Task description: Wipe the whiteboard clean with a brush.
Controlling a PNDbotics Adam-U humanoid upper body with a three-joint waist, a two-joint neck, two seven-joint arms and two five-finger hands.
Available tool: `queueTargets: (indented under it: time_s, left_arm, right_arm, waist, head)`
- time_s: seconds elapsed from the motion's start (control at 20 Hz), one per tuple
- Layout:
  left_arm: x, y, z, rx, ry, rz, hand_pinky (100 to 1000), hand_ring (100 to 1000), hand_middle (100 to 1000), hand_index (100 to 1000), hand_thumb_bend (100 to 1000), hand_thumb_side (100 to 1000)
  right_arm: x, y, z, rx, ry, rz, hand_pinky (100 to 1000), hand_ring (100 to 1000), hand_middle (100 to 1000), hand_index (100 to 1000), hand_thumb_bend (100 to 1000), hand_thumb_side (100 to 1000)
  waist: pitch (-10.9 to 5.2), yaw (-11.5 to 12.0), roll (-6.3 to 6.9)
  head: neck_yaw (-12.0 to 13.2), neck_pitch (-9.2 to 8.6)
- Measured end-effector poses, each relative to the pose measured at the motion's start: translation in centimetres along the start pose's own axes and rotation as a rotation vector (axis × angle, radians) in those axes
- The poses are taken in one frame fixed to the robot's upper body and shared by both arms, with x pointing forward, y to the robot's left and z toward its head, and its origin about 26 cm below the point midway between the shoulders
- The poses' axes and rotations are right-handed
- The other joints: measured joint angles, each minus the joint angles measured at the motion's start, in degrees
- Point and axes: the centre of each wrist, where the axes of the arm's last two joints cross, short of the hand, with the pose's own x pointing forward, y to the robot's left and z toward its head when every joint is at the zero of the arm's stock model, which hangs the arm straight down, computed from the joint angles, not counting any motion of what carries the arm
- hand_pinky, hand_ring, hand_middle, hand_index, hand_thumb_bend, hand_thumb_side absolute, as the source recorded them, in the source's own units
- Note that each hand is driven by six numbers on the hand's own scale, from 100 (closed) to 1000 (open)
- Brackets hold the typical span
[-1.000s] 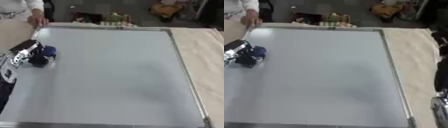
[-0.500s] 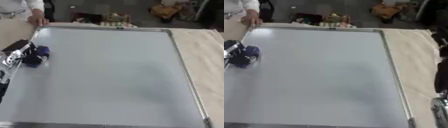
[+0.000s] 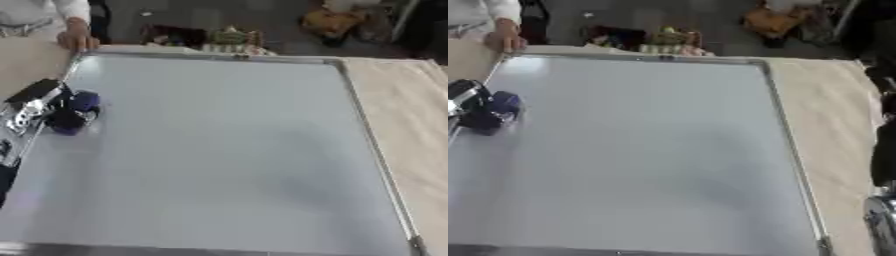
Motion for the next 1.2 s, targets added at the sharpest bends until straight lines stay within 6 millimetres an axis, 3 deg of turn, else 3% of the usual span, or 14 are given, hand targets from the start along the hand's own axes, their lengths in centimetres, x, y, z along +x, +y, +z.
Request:
queueTargets:
  time_s: [0.35, 1.2]
  left_arm:
    - [0.7, 0.1, 0.0, -0.031, -0.067, -0.048, 495, 302, 153, 214, 268, 335]
    - [5.0, -0.5, -0.1, -0.147, -0.368, -0.191, 500, 301, 150, 200, 253, 367]
  right_arm:
    - [0.0, 0.1, -0.1, 0.001, -0.002, -0.002, 917, 899, 570, 862, 227, 844]
    - [0.0, 0.2, -0.1, 0.007, -0.001, -0.006, 917, 899, 570, 862, 218, 836]
  waist:
    - [0.0, -0.03, -0.01]
    - [-0.03, -0.35, 0.44]
  head:
    - [0.05, 0.0]
    - [0.09, 0.0]
